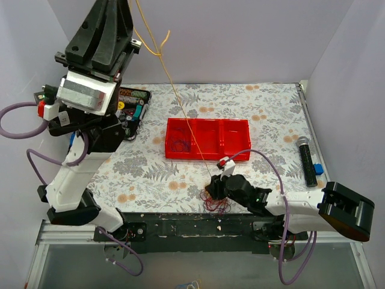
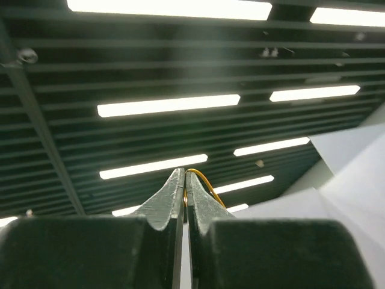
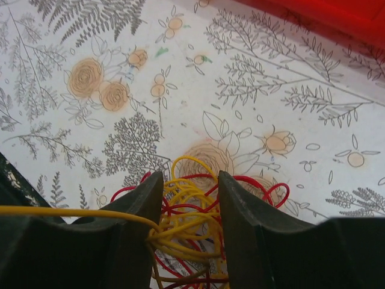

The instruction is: Untangle the cables

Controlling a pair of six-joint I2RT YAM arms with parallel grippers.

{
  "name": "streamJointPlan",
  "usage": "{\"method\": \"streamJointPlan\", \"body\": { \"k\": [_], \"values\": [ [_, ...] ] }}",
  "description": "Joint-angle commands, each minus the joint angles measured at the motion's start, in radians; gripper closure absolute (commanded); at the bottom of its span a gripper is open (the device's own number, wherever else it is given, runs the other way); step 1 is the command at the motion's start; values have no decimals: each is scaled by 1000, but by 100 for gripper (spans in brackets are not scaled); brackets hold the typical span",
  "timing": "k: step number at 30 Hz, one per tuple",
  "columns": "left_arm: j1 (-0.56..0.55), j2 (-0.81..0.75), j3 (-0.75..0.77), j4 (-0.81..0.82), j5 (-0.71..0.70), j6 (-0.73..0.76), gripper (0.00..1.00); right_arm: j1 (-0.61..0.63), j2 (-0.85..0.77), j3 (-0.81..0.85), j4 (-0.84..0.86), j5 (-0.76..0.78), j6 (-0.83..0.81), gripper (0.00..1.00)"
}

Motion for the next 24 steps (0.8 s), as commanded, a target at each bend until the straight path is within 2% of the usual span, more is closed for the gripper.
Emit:
{"method": "streamJointPlan", "body": {
  "k": [1, 9, 12, 14, 18, 20, 22, 24],
  "values": [
    [-4, 48, 152, 182, 22, 160, 100, 30, 3, -65, -23, 21, 63, 48],
    [-4, 33, 143, 274, 74, 318, 100, 47, 6, -104, -34, 40, 94, 46],
    [-4, 92, 274, 285, 120, 422, 100, 50, 14, -128, -31, 35, 117, 46],
    [-4, 119, 347, 255, 98, 433, 100, 53, 11, -141, -34, 35, 128, 45],
    [-4, -33, 73, 280, 68, 451, 100, 57, -44, -139, -80, 66, 122, 42],
    [-4, -18, 86, 299, 58, 462, 100, 54, -71, -144, -95, 79, 120, 41],
    [-4, 4, 161, 229, 16, 438, 100, 54, -89, -138, -108, 79, 114, 41],
    [-4, -18, 129, 193, -23, 418, 100, 56, -106, -122, -126, 76, 111, 41]
  ]
}}
